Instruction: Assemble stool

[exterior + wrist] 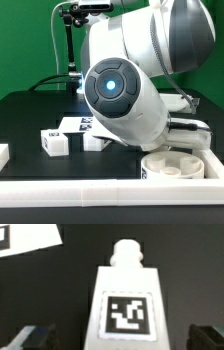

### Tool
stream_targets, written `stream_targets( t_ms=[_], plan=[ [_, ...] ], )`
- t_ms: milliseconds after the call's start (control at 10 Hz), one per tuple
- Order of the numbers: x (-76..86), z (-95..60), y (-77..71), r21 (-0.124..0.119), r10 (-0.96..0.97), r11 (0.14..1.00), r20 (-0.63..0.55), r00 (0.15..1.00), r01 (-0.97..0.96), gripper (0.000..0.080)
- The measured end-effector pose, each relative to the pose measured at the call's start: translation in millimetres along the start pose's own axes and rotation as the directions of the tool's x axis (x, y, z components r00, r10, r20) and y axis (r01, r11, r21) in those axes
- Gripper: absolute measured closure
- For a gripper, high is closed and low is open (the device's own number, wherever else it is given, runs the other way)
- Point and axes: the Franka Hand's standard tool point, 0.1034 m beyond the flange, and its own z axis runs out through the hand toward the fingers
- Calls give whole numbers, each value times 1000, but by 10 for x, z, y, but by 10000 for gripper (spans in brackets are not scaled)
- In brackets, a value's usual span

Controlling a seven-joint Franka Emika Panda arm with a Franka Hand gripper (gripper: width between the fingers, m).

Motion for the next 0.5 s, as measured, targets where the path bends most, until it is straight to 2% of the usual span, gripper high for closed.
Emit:
stream_targets(
  t_ms=[300, 400, 500],
  plan=[
    [16, -12, -4, 1, 1, 1000, -6, 1000, -1, 150],
    [13, -8, -11, 0, 0, 1000, -6, 1000, 0, 202],
    [14, -11, -6, 1, 0, 1000, -7, 1000, 0, 341]
  ],
)
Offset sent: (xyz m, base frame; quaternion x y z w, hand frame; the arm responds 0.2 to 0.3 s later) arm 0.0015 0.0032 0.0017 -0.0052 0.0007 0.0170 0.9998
